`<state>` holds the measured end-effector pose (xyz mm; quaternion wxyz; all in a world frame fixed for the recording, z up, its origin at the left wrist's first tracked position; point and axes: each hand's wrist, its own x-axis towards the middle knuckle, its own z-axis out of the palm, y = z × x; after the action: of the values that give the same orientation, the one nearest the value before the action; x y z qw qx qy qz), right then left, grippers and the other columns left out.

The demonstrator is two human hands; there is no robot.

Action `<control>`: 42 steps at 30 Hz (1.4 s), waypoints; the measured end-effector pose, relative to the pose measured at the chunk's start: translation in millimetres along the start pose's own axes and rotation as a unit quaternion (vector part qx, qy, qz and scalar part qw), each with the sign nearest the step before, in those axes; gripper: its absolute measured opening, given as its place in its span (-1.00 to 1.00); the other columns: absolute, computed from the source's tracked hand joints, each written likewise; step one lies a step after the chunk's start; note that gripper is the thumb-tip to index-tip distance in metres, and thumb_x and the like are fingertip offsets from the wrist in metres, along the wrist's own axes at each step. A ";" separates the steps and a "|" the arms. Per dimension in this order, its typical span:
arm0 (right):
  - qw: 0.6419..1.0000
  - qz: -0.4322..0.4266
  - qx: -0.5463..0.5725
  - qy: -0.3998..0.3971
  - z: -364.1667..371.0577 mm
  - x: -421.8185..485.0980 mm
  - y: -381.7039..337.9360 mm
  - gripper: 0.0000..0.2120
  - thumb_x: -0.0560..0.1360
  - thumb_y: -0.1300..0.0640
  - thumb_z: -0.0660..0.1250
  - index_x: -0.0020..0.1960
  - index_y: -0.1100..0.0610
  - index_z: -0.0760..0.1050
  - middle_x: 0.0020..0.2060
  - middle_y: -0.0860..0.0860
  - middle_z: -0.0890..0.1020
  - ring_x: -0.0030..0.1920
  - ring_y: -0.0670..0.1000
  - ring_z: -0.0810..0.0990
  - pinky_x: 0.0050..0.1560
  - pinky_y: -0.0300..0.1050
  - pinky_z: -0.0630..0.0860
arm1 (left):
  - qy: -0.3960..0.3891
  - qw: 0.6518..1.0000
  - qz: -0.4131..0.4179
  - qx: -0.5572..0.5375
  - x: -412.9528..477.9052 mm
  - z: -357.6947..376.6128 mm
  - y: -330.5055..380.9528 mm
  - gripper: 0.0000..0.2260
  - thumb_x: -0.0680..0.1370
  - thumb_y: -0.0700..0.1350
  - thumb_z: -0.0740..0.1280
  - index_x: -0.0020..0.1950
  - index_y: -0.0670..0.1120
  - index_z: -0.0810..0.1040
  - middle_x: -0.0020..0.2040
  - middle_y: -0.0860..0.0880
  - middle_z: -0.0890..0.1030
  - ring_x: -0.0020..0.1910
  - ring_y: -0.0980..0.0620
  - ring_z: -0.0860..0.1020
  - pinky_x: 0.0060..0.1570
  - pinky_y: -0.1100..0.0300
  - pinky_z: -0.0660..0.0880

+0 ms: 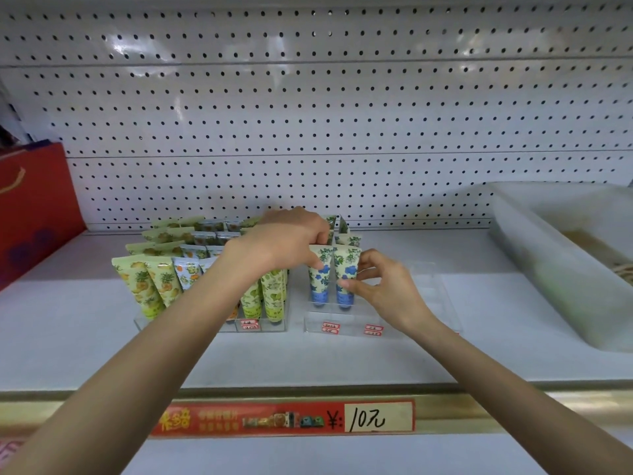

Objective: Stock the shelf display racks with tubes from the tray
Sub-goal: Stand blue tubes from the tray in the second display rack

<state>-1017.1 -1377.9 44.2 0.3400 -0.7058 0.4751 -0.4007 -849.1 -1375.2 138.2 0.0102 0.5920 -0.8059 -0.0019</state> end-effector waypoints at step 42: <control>0.847 0.055 -0.525 0.062 -260.6 -13.3 27.1 -0.36 0.55 -0.28 -0.07 0.53 -0.06 -0.15 0.53 -0.11 -0.11 0.52 -0.05 -0.14 0.48 0.06 -0.19 | 0.106 0.994 -0.019 0.036 58.1 -24.1 147.6 -0.42 0.57 0.25 -0.14 0.53 0.06 -0.17 0.55 0.09 -0.14 0.51 0.07 -0.11 0.47 0.04 -0.17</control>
<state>-1262.5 -1399.7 134.4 -0.0899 -0.7251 0.6730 -0.1155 -1006.9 -1386.3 165.4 0.0744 0.6042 -0.7883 0.0895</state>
